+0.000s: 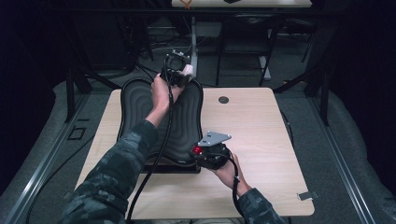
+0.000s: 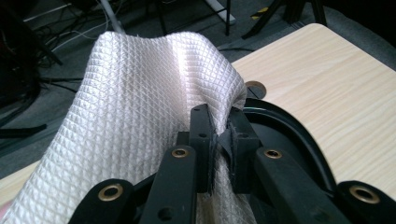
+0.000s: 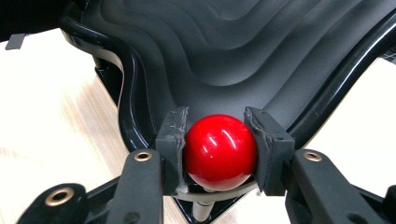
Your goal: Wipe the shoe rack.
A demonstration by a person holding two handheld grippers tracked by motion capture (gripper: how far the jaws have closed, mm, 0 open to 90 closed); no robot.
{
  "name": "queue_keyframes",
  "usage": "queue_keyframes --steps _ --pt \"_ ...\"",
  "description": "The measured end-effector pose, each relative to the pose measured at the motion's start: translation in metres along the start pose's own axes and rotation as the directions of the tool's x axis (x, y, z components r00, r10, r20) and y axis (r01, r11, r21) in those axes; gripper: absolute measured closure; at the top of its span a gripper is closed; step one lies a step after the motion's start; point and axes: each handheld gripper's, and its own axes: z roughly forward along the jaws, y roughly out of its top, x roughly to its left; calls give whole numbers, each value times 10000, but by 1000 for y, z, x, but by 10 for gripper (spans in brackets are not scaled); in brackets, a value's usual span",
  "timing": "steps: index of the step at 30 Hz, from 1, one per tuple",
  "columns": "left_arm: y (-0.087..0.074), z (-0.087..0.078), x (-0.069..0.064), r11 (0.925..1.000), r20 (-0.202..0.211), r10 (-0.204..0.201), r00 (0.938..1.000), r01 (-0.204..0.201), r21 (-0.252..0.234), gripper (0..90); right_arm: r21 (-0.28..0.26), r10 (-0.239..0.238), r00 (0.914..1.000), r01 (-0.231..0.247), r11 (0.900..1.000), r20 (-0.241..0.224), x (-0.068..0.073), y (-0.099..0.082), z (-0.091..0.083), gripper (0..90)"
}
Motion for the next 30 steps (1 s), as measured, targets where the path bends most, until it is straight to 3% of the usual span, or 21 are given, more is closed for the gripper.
queue_keyframes --steps 14,20,30 --pt "-1 7 -23 9998 848 -87 9964 72 175 826 -138 -5 10000 5 9999 42 0 -1 1 598" --pt "-7 7 -34 9996 1051 138 9944 -163 234 826 -262 56 10000 -55 9996 24 -1 -3 0 597" --pt "-23 2 -39 9997 1409 -1 9900 -32 230 826 -285 359 9993 -356 9990 89 -1 -2 -1 574"
